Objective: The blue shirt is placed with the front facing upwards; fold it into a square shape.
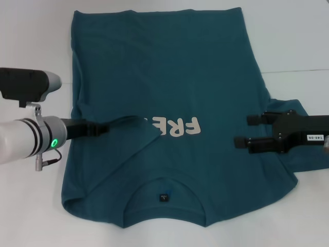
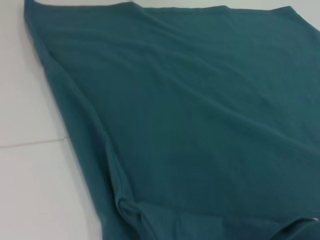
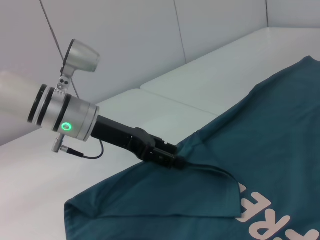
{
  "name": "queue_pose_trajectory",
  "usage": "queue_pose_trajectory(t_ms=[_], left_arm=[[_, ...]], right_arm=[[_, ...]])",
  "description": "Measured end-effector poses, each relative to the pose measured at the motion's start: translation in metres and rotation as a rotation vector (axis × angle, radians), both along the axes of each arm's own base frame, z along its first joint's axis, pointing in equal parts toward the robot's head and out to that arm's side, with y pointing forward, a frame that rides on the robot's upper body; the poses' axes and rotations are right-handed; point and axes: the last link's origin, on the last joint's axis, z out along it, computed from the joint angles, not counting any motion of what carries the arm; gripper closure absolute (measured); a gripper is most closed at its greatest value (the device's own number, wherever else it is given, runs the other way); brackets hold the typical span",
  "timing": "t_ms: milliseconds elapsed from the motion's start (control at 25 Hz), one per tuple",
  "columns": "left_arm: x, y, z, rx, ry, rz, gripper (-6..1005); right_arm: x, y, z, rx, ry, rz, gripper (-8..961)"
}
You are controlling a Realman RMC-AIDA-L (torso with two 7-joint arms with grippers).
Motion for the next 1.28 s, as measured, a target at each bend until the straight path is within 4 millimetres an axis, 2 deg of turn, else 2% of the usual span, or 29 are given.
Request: queue_pose_trajectory(t_ms=[120,360,520,760,1120,1280], left_arm=[[0.0039,0.0033,0.0005,0.0,0.02,-0.017,241],[0.0069,0.0056,-0.0051,-0.037,0.079,-0.042,478],[0.005,0.0064,-0.0037,-0.03,0.093,-0.042,687],[0.0036,0.0072,0.0029,0.001,0.085,-0.039,754],[0.0009,0.0035,0.0012,-0.009,0.081,-0.032,702],[-0.0016,0.002,0.0011,-0.011,0.083,-0.027,575]], right_arm=[[-0.0003,-0.0002,-0.0008,-0.001,0.002,0.0,36],[0.0003,-0.0012,-0.0019,-0.006,0.006,-0.007,36],[0.0012,-0.0028,-0.0021,-0.011,0.01,-0.015,36],[0.0014,-0.0035,-0.0019,-0.013,0.011,-0.015,38],[0.0021,-0.0033,-0.0019,-0.01,0.01,-0.018,36],[0.0018,-0.003,-0.0018,-0.01,0.008,-0.017,36]])
